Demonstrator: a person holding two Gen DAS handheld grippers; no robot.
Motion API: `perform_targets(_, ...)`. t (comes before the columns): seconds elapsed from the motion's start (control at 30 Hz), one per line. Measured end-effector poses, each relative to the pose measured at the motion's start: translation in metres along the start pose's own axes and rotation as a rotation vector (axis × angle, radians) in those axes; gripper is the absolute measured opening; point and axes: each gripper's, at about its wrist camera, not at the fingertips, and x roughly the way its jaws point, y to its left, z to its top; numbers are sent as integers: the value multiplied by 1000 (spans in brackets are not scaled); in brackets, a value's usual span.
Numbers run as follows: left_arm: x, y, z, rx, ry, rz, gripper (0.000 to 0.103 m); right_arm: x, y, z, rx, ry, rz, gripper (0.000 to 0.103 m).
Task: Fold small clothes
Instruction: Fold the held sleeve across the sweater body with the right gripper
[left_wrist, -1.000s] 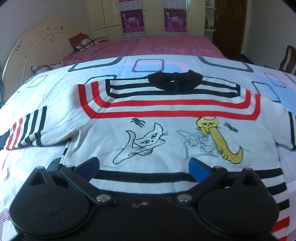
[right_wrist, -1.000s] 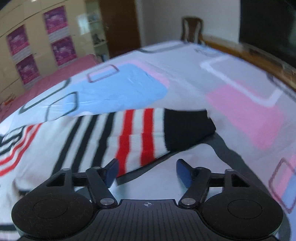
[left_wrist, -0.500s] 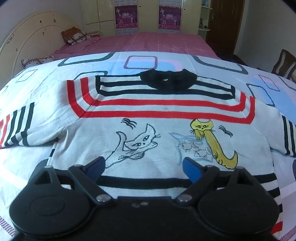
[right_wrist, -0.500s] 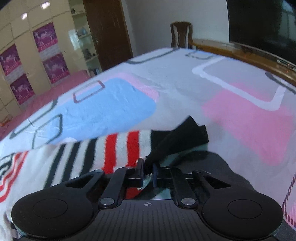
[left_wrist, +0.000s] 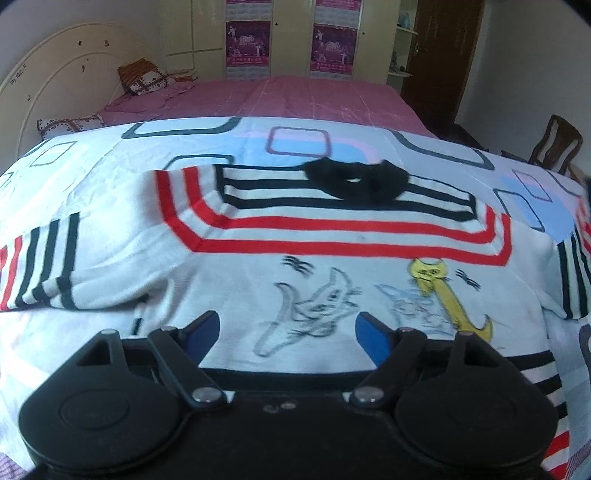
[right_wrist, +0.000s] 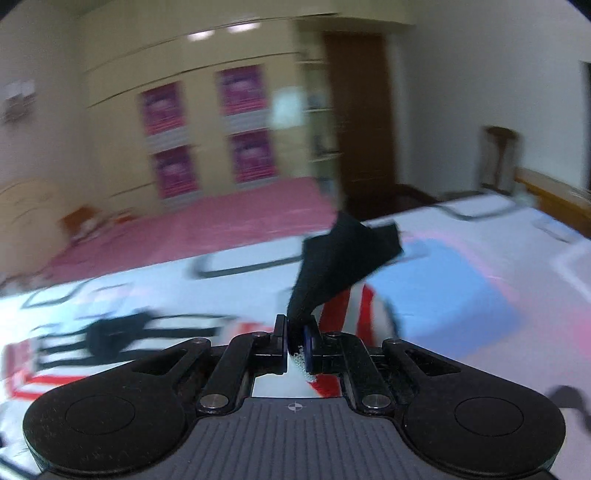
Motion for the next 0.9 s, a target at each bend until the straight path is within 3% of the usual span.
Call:
perform_targets(0.23,3,49,7,-18,-6,13,80,52,128,-40,-99,138,191,8)
perform_targets(0.43,9,68,13,-29,0,-16,83,87,171,-77,-120,279,210,8)
perform_targets(0.47,11,68,15,-28,1,-32,84,87,175,-80,-133,295,202,18)
perform_targets(0.5,13,67,16,-28,3,-48,85,87,175,-82,-136,303,210,44)
perform_targets(0.57,17,63,18,-27,10,-85,87,78,171,-81,-131,273,219,77)
perform_targets(0.73,33,36,23,-32,51,-215,88,38,145,-67,-96,174,196,77)
perform_targets(0.9,66,-4,28,-26,109,-312,86,4,94,-67,-138,127,38,77)
